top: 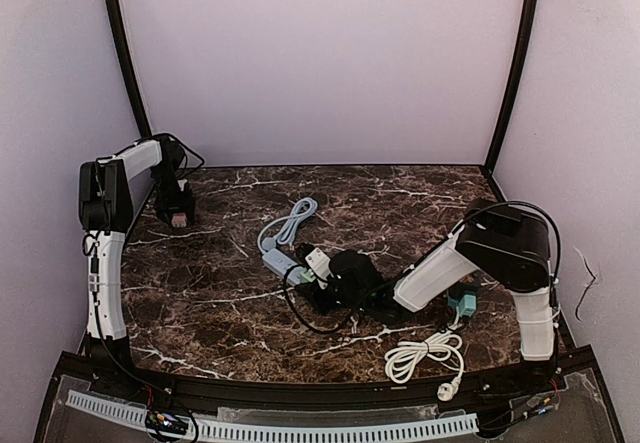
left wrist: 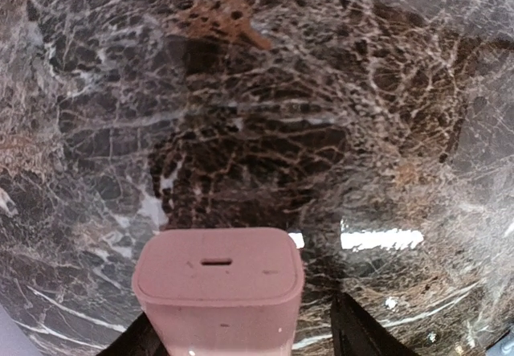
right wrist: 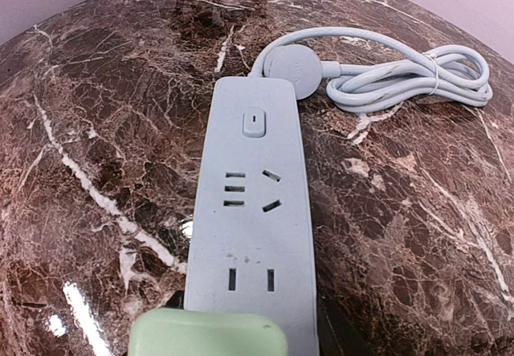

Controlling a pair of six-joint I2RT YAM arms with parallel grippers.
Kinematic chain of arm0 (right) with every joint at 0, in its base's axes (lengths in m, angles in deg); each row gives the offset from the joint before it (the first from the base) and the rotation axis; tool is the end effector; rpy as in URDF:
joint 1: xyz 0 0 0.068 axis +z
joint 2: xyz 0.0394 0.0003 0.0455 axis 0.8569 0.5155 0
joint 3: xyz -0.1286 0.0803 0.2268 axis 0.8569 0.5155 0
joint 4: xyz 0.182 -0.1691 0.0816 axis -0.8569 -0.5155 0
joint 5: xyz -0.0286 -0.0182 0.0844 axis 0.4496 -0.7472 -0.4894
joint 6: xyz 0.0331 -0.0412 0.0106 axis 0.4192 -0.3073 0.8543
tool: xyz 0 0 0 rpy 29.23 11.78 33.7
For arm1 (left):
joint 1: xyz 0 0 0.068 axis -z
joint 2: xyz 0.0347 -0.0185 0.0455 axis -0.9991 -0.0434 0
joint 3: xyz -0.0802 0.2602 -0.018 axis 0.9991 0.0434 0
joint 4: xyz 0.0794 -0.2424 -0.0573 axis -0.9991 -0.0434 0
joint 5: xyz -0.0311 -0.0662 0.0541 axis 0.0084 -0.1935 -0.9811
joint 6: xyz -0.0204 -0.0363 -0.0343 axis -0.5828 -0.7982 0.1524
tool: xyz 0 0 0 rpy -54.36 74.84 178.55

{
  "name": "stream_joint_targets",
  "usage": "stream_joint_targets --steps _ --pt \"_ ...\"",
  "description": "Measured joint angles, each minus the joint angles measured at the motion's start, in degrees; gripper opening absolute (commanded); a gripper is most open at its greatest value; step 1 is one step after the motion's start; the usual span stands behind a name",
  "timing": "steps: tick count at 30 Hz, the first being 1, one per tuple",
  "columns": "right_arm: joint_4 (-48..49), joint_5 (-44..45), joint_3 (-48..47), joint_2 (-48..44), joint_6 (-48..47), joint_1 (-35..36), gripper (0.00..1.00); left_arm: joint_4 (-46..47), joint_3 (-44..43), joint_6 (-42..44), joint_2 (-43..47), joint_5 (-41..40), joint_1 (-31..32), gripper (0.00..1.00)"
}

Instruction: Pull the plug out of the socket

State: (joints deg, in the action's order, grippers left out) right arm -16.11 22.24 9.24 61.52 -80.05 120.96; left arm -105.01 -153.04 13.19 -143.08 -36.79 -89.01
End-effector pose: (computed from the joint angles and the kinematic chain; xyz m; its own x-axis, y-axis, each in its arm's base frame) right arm 0.1977 0.3576 0.0939 -0.2952 -0.3180 -0.9010 -0.7611 0.6483 0.0205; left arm 0.4832 0.0117 0.1631 -0.9857 -0.1333 -0.1035 -0.1304 0.9909 -0.0339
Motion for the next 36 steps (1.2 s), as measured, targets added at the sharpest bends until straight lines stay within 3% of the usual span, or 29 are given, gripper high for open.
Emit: stream_joint_targets --steps 3,5,8,15,24,29,36 --pt "0.00 0.00 0.00 0.00 0.00 0.00 0.07 0.07 -0.63 0.00 0.00 0.31 0.02 0.75" --pt "0.00 0.02 0.00 0.00 0.02 0.00 0.23 0.09 -1.07 -0.02 0.00 0.44 0.02 0.79" --pt "0.00 0.02 0.00 0.00 0.02 0.00 0.50 0.22 -1.16 0.15 0.24 0.59 0.11 0.97" --pt "-1.88 1.44 0.42 -0.31 0.44 -0.55 0.85 3.98 4.57 -1.11 9.38 0.63 1.05 0.99" --pt "-3.37 2.14 3.82 -4.57 1.05 -0.61 0.91 15.39 22.47 -2.67 33.05 2.67 10.97 0.99" --pt "-0.70 1.81 11.13 -10.47 1.40 -0.55 0.90 23.06 36.44 -4.26 41.57 6.29 18.12 0.99" --pt "3.54 1.77 18.80 -14.97 1.53 0.63 0.88 33.57 50.80 -7.04 53.18 11.37 22.69 0.95"
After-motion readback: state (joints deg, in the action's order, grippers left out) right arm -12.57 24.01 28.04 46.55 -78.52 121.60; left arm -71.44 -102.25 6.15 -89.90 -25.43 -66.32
